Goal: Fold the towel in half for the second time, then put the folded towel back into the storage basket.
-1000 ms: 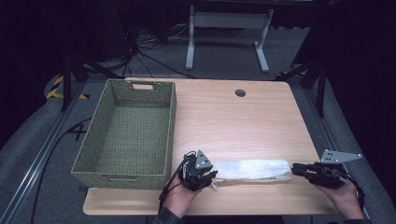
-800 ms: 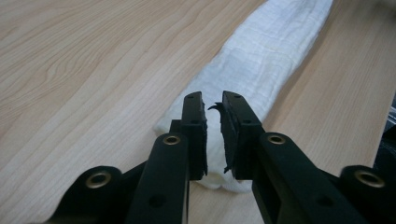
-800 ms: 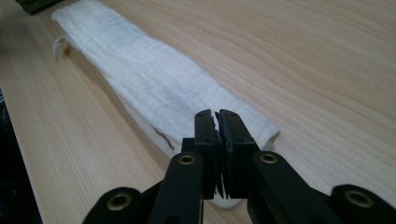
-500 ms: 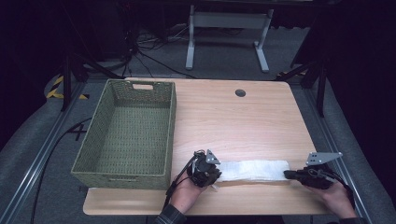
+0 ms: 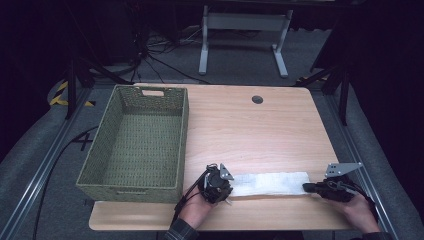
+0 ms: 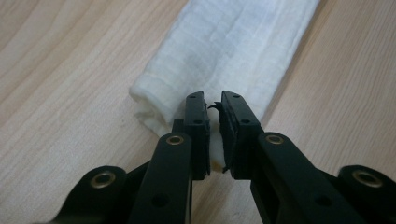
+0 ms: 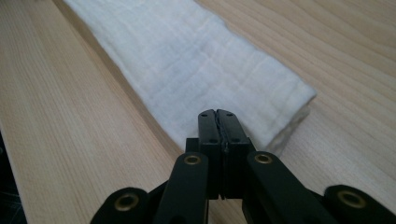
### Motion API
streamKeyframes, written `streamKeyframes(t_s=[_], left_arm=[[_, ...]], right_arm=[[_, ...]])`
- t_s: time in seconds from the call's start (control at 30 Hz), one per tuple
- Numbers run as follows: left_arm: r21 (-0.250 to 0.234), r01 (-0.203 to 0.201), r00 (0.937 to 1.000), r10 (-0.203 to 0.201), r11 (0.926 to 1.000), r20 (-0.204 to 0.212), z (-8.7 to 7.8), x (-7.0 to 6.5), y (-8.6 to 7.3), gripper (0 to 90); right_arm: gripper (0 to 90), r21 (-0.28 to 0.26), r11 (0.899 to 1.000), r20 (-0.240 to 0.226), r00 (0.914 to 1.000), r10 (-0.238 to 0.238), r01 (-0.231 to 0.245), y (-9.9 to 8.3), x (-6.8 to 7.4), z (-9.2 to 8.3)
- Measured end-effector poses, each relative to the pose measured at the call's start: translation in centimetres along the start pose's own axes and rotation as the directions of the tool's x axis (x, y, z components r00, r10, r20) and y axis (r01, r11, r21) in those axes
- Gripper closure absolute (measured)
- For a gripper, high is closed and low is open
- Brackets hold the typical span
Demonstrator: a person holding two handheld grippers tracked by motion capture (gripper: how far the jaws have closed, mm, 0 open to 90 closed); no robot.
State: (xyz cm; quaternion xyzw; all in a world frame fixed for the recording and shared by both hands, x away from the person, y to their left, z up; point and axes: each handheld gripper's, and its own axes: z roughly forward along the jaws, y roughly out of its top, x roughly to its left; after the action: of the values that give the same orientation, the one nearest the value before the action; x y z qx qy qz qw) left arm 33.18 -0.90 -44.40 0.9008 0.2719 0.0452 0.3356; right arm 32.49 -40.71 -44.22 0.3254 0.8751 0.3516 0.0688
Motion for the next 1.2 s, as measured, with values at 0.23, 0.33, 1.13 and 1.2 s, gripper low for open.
streamKeyframes(t_s=[0.23, 0.33, 1.13, 1.2], left_arm=[[-0.030, -0.011, 0.9997, 0.012, 0.9995, 0.022, -0.1, 0.1, 1.6, 82.7], [-0.044, -0.013, 0.9994, 0.015, 0.9990, 0.032, 0.0, 0.4, 2.4, 88.0], [0.045, -0.094, 0.9932, 0.090, 0.9946, 0.074, 5.8, 2.4, 6.4, 89.3], [0.047, -0.112, 0.9911, 0.108, 0.9926, 0.077, 5.8, 2.5, 6.4, 89.3]], right_arm=[[89.8, -0.042, 0.999, -0.039, 0.9991, -0.015, 0.013, 1.1, 1.1, 0.3], [89.8, -0.049, 0.999, -0.054, 0.9983, -0.023, 0.020, 1.6, 1.4, 0.7], [90.0, 0.038, 0.992, -0.120, 0.9864, -0.112, 0.117, 4.0, 4.6, 5.2], [89.9, 0.039, 0.993, -0.116, 0.9874, -0.108, 0.113, 4.1, 4.4, 5.2]])
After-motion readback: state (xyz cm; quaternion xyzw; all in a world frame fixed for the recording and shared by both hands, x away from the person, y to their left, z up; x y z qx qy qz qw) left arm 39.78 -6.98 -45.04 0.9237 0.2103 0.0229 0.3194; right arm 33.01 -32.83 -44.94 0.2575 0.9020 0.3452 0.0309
